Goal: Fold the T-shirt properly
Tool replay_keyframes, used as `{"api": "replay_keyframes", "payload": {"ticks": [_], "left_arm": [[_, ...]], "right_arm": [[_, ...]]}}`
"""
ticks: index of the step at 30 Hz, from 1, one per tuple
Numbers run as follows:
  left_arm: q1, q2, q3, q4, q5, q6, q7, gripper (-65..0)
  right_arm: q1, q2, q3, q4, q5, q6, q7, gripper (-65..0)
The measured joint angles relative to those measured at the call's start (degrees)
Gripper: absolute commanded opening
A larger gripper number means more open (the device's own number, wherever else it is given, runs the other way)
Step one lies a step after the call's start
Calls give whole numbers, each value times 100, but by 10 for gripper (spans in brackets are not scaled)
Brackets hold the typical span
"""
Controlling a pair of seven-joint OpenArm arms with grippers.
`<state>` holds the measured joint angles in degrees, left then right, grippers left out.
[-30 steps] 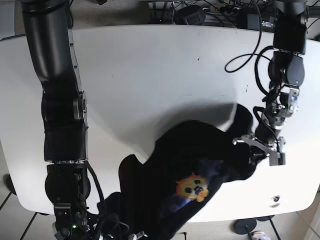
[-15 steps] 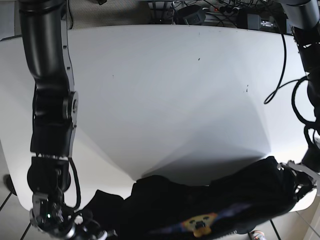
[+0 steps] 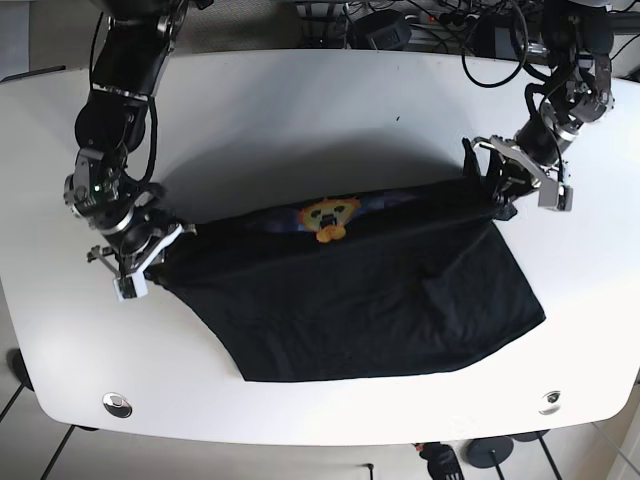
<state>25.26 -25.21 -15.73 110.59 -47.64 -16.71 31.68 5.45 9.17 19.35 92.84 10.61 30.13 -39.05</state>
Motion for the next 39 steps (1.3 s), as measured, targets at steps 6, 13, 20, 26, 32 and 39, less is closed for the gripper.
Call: {"api": "replay_keyframes", "payload": {"ticks": [6, 13, 20, 26, 32, 39], "left_arm": [[584, 70, -4, -2, 302, -444, 46, -650], [647, 107, -192, -7, 817, -503, 732, -319], [-262, 114, -1364, -57, 133, -501, 894, -319], [-2450, 133, -1526, -1867, 127, -507, 1928, -318], [-4483, 107, -538, -5029, 1405, -501, 1060, -318], [-5807, 127, 741, -8089, 1961, -527, -977, -318]], "right_arm": [[-850, -350, 398, 437, -57, 0, -15, -629], [-896, -546, 354, 450, -61, 293, -2, -629], [-907, -584, 348, 448, -103, 697, 0, -629], [-905, -568, 385, 354, -140, 723, 2, -629], [-901, -599, 385, 343, -140, 723, 15, -629], [-894, -599, 387, 343, -142, 719, 22, -629]]}}
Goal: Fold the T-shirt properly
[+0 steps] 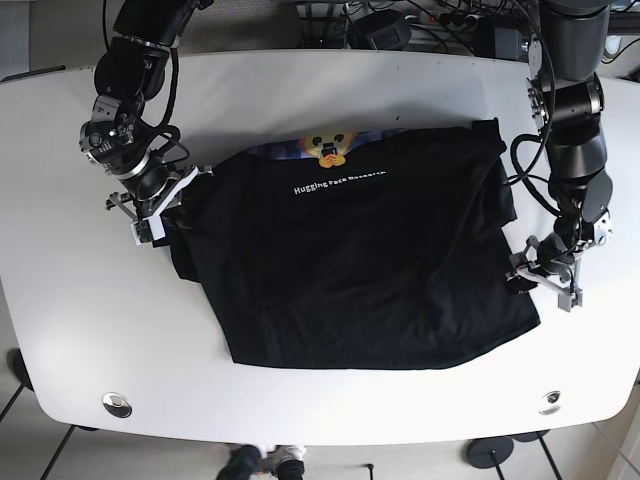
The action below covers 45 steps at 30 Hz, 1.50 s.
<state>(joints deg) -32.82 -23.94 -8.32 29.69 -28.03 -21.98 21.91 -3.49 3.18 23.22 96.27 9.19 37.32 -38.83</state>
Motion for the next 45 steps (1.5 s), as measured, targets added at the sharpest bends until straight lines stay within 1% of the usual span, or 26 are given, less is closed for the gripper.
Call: {"api": "replay_keyframes", "payload": {"ticks": [2, 6, 7, 9, 11, 13, 14, 15, 16, 17, 19, 20, 21, 22, 24, 27, 29, 30, 31, 32, 34, 36, 38, 39, 42, 45], "left_arm": [[-184, -24, 144, -398, -15, -13, -195, -318], [-229, 149, 243, -494, -44, -2, -409, -318], [-243, 234, 243, -498, -48, -2, -426, -318], [-247, 461, 247, -496, -50, -24, -496, -317], [-275, 658, 474, -485, -116, -61, -568, -318], [-295, 776, 595, -483, -136, -70, -570, -326], [-291, 828, 603, -483, -140, -81, -597, -375], [-289, 833, 601, -481, -138, -81, -590, -463], [-275, 826, 601, -474, -133, -76, -566, -568], [-254, 811, 603, -474, -136, -74, -577, -650], [-225, 723, 629, -474, -138, -138, -621, -650], [-227, 656, 634, -474, -127, -234, -531, -650], [-225, 544, 621, -472, -66, -455, -472, -650], [-195, 479, 592, -426, -70, -579, -389, -650], [-31, 315, 557, -146, -46, -708, -33, -650], [765, 203, -199, 833, -48, -704, 275, -650], [1458, 109, -804, 1794, -50, -763, 981, -650], [1902, 44, -1180, 2422, 24, -758, 1355, -650], [2218, 37, -1486, 2835, 22, -743, 1528, -650], [2717, 35, -1886, 3473, 55, -715, 1847, -650], [3338, 94, -2356, 4325, 61, -726, 2240, -650], [3976, 321, -2887, 5335, 57, -726, 2533, -650], [4457, 516, -3220, 6000, 39, -870, 2660, -650], [4693, 592, -3348, 6271, 46, -1038, 2706, -650], [5209, 855, -3585, 6961, 105, -1375, 2771, -650], [5182, 992, -3853, 7377, 103, -1392, 2776, -650]], "right_arm": [[-2, 2, 4, 0, 0, 0, 0, -629], [-2, -7, 4, 0, 0, 2, 2, -629], [0, -22, 4, 0, 0, 0, 2, -629], [2, -155, 20, 0, -2, -22, 0, -629], [4, -214, -2, 0, 2, 2, 4, -629], [15, -203, 2, 0, 0, 0, 4, -629], [13, -186, 11, 0, -2, 0, 0, -629], [11, -186, 20, 0, -2, -2, 0, -629], [11, -188, 20, 0, -2, -4, 0, -629], [13, -192, 20, 0, 0, -2, 2, -629], [13, -188, 15, 2, 0, -2, 2, -629], [13, -184, 15, 2, 0, -2, 0, -629], [15, -160, 15, 0, 0, -2, 0, -629], [26, -157, 22, 0, -2, -11, 2, -629], [118, -164, 11, -13, 0, -20, -28, -629], [291, -107, -26, -219, 0, -22, 4, -629], [417, -72, -63, -468, 0, -22, 15, -629], [546, -7, -240, -682, -15, -24, -7, -629], [636, 70, -413, -835, -24, -24, -9, -629], [754, 140, -682, -951, -13, -17, -15, -629], [850, 160, -977, -962, 4, -17, 17, -629], [940, 212, -1399, -966, 0, -17, 2, -629], [960, 205, -1624, -966, 0, -20, 20, -629], [957, 199, -1698, -966, 2, -17, 17, -629], [940, 175, -1993, -968, 13, -17, 4, -629], [938, 50, -1985, -975, 0, -20, 7, -629]]}}
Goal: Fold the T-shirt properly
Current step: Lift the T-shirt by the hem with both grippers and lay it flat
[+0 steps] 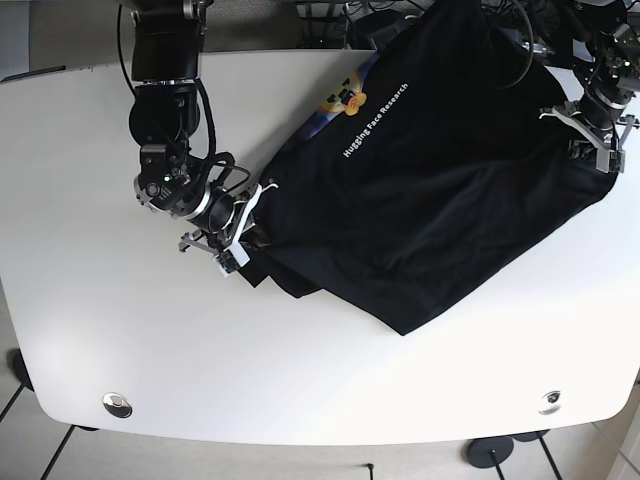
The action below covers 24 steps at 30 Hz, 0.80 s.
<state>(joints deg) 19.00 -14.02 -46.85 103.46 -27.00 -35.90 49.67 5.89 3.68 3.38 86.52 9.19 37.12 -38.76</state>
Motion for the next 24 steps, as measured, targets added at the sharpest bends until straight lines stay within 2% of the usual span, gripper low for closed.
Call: {"api": "replay_keyframes", "payload": {"ticks": [5, 7, 9, 13, 16, 20, 24], "left_arm": [[-376, 0, -11, 323, -2, 2, 20, -650], [-592, -7, 4, 522, 2, 2, 48, -650], [-977, -181, 160, 621, 7, 2, 315, -650], [-2271, -603, 568, 658, -37, -11, 826, -650], [-3268, -651, 1172, 647, 9, 4, 1235, -650], [-4699, -691, 2258, 352, -68, 350, 1193, -650], [-6118, -684, 3038, -417, -17, 564, 1207, -650]], "right_arm": [[-2, 11, 48, 0, 0, 2, -2, -629], [44, -4, 369, 0, 0, 33, -9, -629], [284, 11, 562, -28, -4, 37, -155, -629], [1023, 372, 584, -35, 2, 39, -52, -629], [1690, 597, 555, -175, 15, 42, -361, -629], [2874, 911, 551, -715, 13, 44, -490, -629], [4172, 1388, 551, -1545, 0, 81, -501, -629]]}}
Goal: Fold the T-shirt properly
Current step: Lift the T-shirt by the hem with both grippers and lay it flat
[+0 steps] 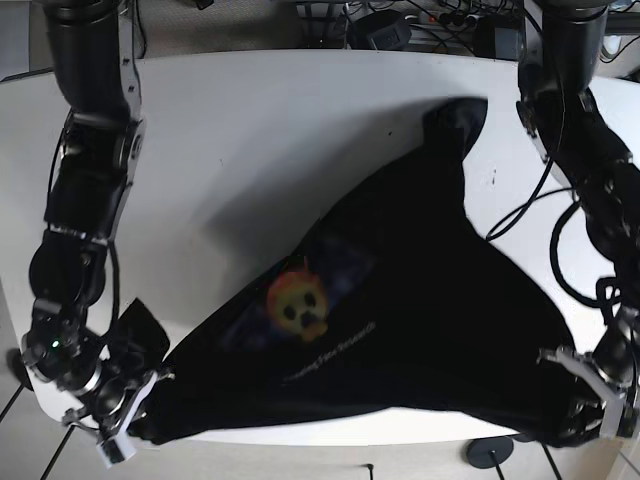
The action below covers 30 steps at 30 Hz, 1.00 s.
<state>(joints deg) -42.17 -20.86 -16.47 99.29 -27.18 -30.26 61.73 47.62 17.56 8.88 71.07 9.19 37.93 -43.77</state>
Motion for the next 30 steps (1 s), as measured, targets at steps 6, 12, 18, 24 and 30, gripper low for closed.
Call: {"api": "replay_keyframes", "payload": {"ticks": [6, 12, 18, 24, 30], "left_arm": [[-1805, 146, 120, -1368, -68, 24, -367, -650], [-1038, -127, -168, -1054, -101, -26, -437, -650], [1482, -184, -1281, -282, -118, -719, -439, -650], [3974, -125, -2046, -260, -66, -1010, -1226, -650], [5209, 11, -2100, -970, 15, -1005, -2175, -650]], "right_arm": [[1805, 481, -315, -918, 26, 2, 50, -629], [844, 415, -317, 498, 269, -17, -503, -629], [-2037, -306, 708, 2249, 341, -17, -748, -629], [-4489, -1043, 1139, 2767, 306, 11, -356, -629], [-5630, -1276, 1165, 2767, 295, -39, -79, -629]]}}
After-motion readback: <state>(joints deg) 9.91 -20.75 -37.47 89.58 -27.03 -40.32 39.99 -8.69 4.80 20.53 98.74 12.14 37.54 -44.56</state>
